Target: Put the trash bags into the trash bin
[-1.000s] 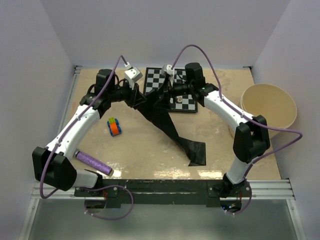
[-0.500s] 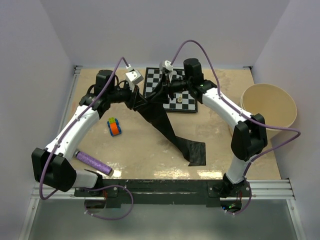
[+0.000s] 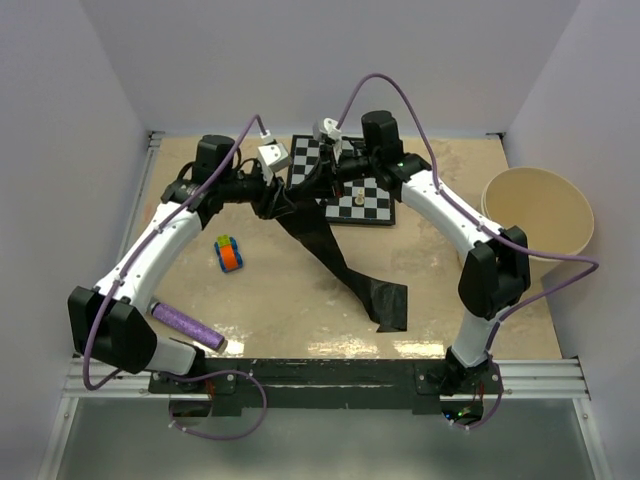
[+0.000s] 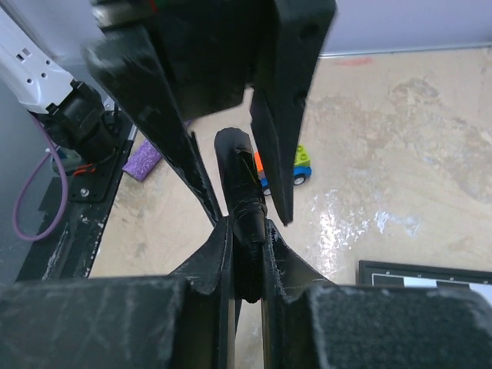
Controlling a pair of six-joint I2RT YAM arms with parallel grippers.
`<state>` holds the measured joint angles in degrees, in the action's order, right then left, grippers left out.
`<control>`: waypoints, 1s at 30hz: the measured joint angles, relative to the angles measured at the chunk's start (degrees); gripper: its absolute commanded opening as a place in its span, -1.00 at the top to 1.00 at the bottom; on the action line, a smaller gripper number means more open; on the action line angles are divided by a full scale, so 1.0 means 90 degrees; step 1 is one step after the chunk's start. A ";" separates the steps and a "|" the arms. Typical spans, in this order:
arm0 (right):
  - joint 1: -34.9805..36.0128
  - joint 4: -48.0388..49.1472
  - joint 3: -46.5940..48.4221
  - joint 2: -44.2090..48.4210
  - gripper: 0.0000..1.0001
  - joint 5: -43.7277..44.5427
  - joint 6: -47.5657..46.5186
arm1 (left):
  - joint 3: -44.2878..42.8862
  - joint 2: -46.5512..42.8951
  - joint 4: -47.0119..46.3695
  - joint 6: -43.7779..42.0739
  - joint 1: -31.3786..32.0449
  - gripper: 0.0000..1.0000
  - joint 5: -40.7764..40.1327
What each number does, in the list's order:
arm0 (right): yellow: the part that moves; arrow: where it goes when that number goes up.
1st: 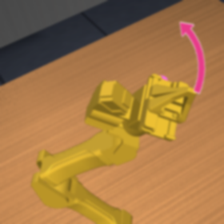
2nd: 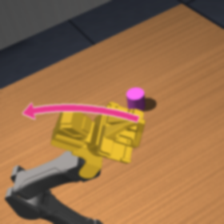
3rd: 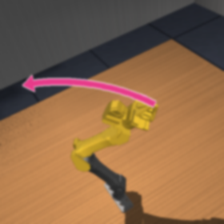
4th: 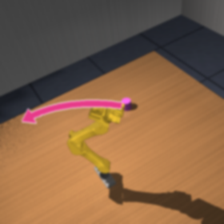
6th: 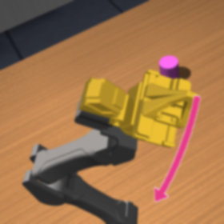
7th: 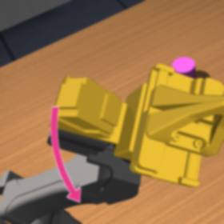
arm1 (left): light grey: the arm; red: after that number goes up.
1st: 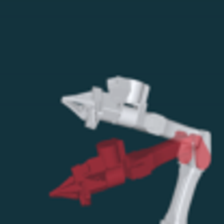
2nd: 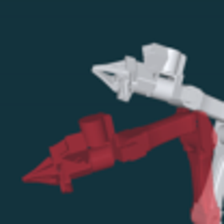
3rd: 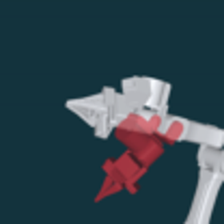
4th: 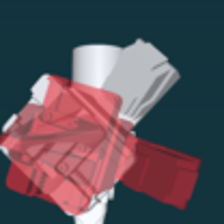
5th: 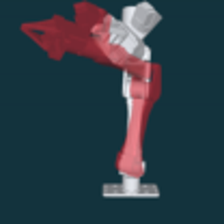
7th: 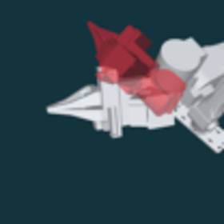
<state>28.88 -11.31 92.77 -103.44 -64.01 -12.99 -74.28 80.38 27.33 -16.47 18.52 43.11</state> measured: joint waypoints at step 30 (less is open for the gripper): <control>-0.0250 -0.0291 -0.0172 0.0231 -0.28 0.0597 -0.0180 | -0.1061 0.0707 0.1088 -0.0741 0.0015 1.00 0.0585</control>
<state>26.63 -13.93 91.22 -101.36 -58.63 -14.61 -83.83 86.74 37.12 -23.14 18.65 48.38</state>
